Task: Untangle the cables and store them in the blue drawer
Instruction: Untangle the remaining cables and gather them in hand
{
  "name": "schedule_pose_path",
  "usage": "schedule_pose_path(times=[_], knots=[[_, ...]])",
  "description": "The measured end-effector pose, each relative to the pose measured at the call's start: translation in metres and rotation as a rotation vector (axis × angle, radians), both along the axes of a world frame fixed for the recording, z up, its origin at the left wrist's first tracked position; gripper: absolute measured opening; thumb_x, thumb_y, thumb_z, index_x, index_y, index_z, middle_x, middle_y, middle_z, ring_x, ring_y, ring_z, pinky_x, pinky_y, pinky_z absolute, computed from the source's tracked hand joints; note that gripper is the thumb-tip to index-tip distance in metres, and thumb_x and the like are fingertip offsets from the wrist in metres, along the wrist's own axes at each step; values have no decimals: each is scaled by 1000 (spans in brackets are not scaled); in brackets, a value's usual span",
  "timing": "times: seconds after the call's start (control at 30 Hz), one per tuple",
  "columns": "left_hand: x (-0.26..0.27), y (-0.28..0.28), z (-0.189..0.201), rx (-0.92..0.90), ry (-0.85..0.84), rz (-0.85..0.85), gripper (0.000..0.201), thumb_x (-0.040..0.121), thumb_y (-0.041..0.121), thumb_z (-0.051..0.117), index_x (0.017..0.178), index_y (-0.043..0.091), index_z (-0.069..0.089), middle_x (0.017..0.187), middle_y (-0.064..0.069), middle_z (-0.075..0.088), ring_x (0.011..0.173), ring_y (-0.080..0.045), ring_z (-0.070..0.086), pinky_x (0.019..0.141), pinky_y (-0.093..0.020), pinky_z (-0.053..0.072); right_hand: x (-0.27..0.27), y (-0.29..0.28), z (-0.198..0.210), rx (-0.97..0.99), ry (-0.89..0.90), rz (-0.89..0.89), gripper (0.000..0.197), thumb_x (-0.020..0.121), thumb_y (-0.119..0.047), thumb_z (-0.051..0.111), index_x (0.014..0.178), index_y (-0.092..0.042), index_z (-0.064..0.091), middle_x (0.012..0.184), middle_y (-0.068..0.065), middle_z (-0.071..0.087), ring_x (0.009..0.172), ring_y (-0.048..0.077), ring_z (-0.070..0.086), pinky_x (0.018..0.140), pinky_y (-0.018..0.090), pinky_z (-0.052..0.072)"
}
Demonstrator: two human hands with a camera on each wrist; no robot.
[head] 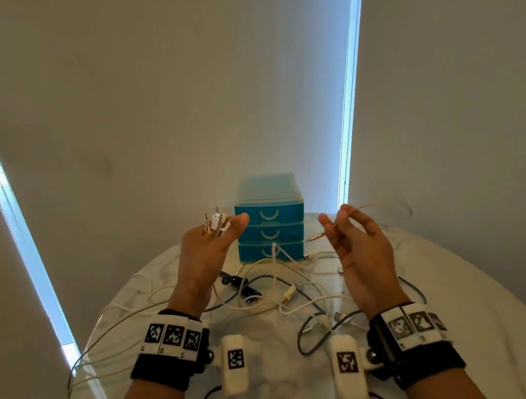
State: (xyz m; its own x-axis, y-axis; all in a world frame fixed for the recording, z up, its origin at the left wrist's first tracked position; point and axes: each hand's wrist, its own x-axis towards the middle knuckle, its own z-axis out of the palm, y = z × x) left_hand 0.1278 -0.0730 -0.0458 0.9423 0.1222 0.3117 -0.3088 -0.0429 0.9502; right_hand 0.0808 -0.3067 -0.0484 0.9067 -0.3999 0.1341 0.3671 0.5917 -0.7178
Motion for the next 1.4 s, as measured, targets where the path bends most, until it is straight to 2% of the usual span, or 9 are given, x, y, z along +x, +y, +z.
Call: schedule_pose_path(times=[0.3,0.57,0.67,0.73,0.83,0.9,1.03,1.2,1.4], knots=[[12,8,-3,-133,-6,142,54,89,65,75,86,12,68,56,10,41,62,-14,38,65,-37,37,5,-24,-3,-73,217,-128,22,102,-26,73,112,-8,78,86,1,65,69,9,57,65,24,51],[8,18,3,-447,-126,135,48,103,64,58,72,27,52,62,7,41,55,-11,34,54,-29,33,15,-52,56,249,-50,-601,19,110,-7,50,119,-1,64,121,29,68,75,7,79,73,16,62],[12,25,4,-661,-133,104,41,105,57,58,75,31,52,64,9,37,57,-10,28,51,-27,26,41,-29,104,367,-295,-674,24,109,-5,34,119,2,54,115,25,68,88,26,80,77,27,63],[9,20,2,-654,-160,139,41,106,55,59,74,31,52,64,7,35,57,-11,26,51,-29,24,67,17,136,59,-307,-521,23,108,-2,34,120,5,53,122,30,68,100,34,74,74,26,60],[1,7,-2,-528,-230,213,47,108,48,60,67,28,52,59,6,37,53,-11,29,49,-27,25,69,92,149,-795,-16,360,52,111,-8,50,160,-3,33,150,19,60,121,34,71,95,40,64],[1,3,-2,-469,-300,259,48,109,41,60,67,19,53,57,3,40,52,-12,32,49,-26,30,55,114,144,-1127,-12,670,57,113,-13,52,165,-7,30,150,13,64,119,29,75,105,47,60],[3,7,2,-408,-374,339,51,109,41,61,71,8,54,61,-7,42,56,-19,37,54,-30,36,23,99,116,-863,-225,529,33,115,-13,44,139,-7,66,121,10,80,108,25,79,93,34,65],[2,10,3,-205,-369,362,52,108,51,58,64,25,47,58,8,44,60,-13,41,61,-33,41,10,63,48,-712,-39,307,27,113,-11,49,121,-11,75,104,10,82,84,23,74,69,28,59],[7,3,-5,233,-266,230,53,104,56,64,62,30,47,54,15,49,54,-5,40,60,-33,37,-2,54,-7,-705,30,269,17,104,-14,69,116,-19,80,108,6,81,85,21,75,70,34,60]])
